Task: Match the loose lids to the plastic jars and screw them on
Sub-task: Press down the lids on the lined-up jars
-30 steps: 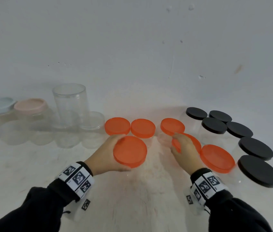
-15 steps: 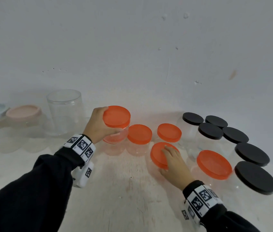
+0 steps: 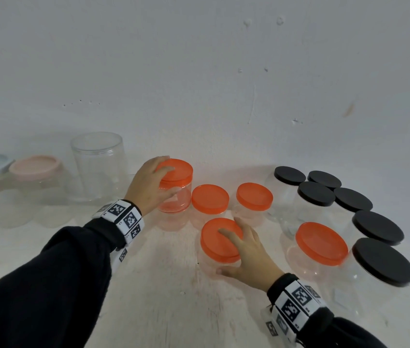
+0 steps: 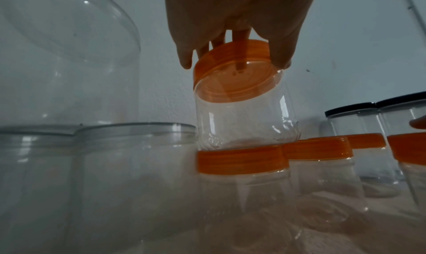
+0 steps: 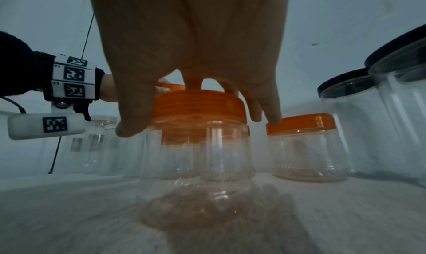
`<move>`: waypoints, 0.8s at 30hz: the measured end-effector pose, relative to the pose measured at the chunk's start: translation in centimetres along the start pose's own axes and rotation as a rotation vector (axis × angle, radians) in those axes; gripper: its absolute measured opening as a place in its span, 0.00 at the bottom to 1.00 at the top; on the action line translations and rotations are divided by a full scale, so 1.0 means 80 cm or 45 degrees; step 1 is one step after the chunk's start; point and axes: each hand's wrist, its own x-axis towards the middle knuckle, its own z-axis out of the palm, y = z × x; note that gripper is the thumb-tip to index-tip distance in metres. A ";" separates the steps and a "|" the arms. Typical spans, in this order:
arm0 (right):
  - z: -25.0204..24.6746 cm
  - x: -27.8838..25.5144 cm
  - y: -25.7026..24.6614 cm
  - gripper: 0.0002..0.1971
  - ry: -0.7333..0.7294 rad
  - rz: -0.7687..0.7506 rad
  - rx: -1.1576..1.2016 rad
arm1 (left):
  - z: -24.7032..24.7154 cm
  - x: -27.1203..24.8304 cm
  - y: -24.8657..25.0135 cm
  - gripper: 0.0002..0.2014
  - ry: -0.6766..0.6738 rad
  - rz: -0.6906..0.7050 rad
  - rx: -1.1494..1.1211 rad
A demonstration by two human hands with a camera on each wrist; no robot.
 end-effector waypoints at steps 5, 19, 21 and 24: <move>0.009 -0.002 -0.006 0.47 0.045 0.115 0.055 | 0.003 0.004 -0.001 0.27 -0.039 0.056 0.055; 0.008 -0.006 -0.020 0.44 0.244 0.035 0.392 | 0.017 0.005 -0.015 0.25 -0.020 0.015 0.013; -0.005 0.000 -0.026 0.43 0.435 -0.018 0.412 | 0.021 0.001 -0.018 0.26 -0.010 0.017 -0.023; -0.033 0.026 -0.031 0.42 0.706 0.002 0.506 | 0.028 -0.001 -0.023 0.27 0.031 0.049 -0.035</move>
